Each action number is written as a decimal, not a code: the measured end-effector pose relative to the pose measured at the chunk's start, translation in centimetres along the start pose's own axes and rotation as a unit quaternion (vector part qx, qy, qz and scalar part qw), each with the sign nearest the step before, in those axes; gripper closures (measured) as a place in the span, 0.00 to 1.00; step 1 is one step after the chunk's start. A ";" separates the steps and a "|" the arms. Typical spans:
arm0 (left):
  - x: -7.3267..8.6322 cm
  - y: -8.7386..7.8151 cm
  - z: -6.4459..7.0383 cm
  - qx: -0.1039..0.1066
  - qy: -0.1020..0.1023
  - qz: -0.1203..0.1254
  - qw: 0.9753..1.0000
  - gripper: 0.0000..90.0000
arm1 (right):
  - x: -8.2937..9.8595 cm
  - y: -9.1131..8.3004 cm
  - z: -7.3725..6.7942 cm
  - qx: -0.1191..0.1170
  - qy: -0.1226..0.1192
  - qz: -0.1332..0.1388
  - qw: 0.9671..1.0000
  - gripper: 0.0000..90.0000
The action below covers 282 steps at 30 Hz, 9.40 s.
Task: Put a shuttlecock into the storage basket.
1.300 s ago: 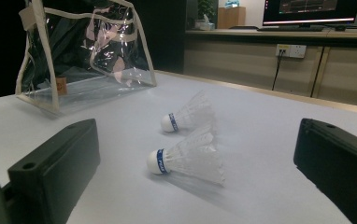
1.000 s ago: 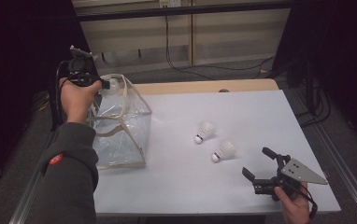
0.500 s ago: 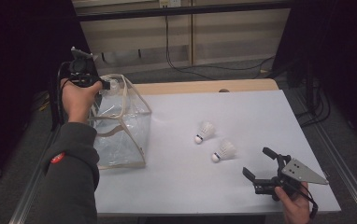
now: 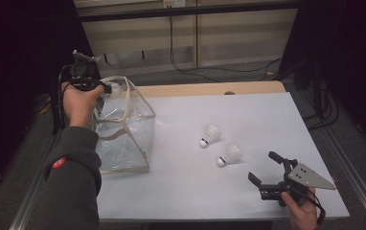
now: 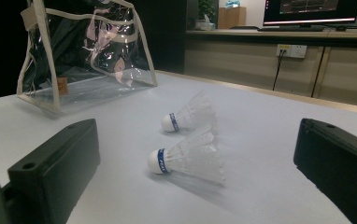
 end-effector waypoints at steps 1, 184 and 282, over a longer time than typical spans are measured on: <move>0.0 0.0 0.0 0.001 -0.003 0.000 1.000 0.96 | 0.0 0.0 0.0 -0.001 0.000 0.000 1.000 0.00; 12.4 -0.7 17.5 0.279 0.183 0.030 0.942 0.12 | -0.2 0.0 -0.3 -0.003 -0.010 -0.004 1.000 0.00; 17.4 5.4 25.0 0.290 0.257 0.025 0.921 0.08 | 0.1 0.3 -0.2 -0.006 -0.011 -0.011 1.000 0.01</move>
Point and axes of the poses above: each handheld gripper's, and its own axes: y roughly forward along the jaws, x roughly out of its underside, z roughly to its right, the point moved 3 cm from there along y, roughly forward along the jaws, and after that the axes turned 11 degrees about -x, right-handed, at the moved point
